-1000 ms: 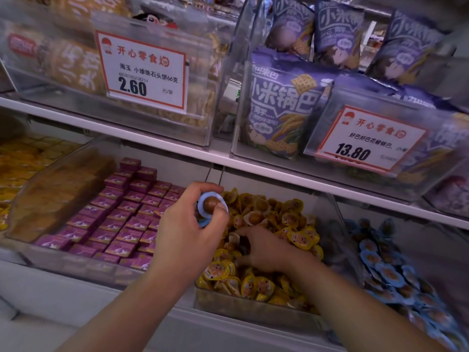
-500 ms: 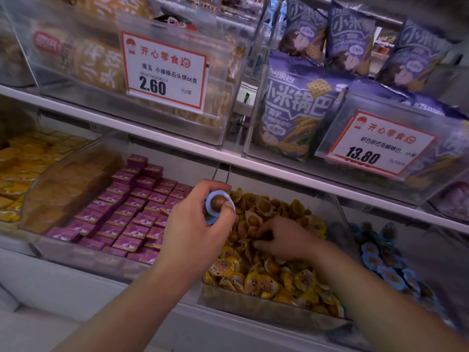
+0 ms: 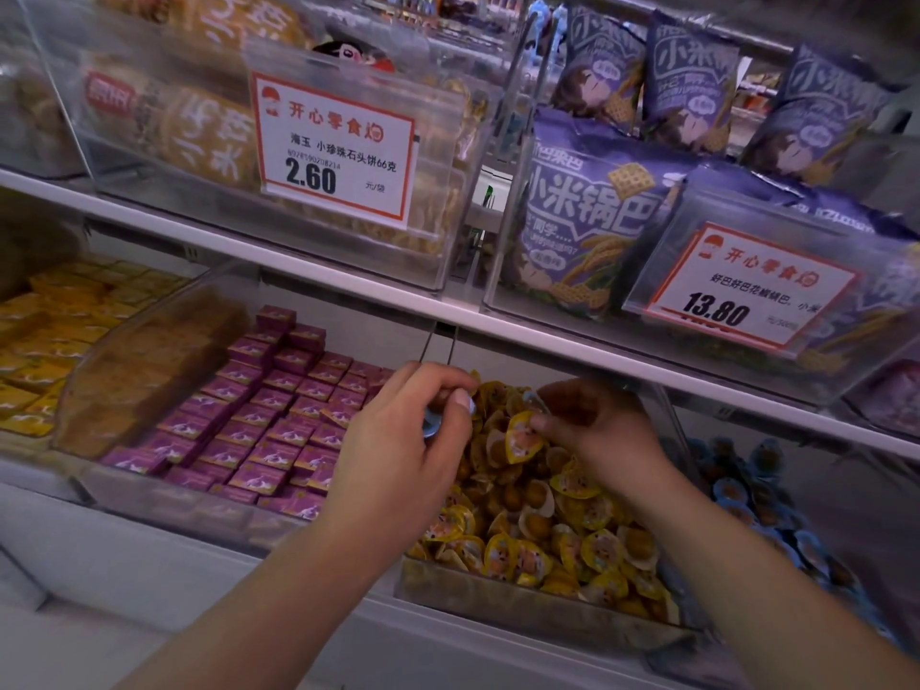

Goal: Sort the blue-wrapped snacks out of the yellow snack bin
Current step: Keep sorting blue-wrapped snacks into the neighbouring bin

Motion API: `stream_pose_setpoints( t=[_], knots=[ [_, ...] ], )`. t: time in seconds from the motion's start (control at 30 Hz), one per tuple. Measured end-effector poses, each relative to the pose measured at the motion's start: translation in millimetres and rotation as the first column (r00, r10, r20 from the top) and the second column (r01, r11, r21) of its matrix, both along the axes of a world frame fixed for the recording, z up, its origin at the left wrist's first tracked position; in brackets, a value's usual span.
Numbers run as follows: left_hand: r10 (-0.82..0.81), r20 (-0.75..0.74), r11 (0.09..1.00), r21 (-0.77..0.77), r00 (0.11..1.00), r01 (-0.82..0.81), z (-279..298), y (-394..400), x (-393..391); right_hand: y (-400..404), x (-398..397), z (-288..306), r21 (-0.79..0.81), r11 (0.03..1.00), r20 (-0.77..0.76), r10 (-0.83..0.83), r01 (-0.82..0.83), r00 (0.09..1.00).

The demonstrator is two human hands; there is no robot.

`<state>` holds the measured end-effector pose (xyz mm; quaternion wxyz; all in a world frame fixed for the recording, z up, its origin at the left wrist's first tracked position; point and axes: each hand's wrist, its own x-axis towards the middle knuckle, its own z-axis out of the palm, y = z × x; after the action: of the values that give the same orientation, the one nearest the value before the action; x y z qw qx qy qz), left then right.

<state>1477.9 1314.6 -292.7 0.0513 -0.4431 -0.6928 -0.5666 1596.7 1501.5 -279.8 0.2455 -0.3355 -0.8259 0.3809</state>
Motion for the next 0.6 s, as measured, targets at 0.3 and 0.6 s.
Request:
stream_pose_setpoints(
  t=[0.3,0.6],
  knots=[
    [-0.009,-0.146,0.998,-0.065,0.989,0.000,-2.2,3.2,6.5,-28.1,14.3,23.1,0.031,0.983,-0.090,0.183,-0.181,0.979],
    [-0.110,-0.287,0.984,-0.166,0.952,0.063,0.1,3.9,7.8,-51.0,8.5,13.3,0.296,0.917,0.007,0.277,-0.266,0.961]
  ],
)
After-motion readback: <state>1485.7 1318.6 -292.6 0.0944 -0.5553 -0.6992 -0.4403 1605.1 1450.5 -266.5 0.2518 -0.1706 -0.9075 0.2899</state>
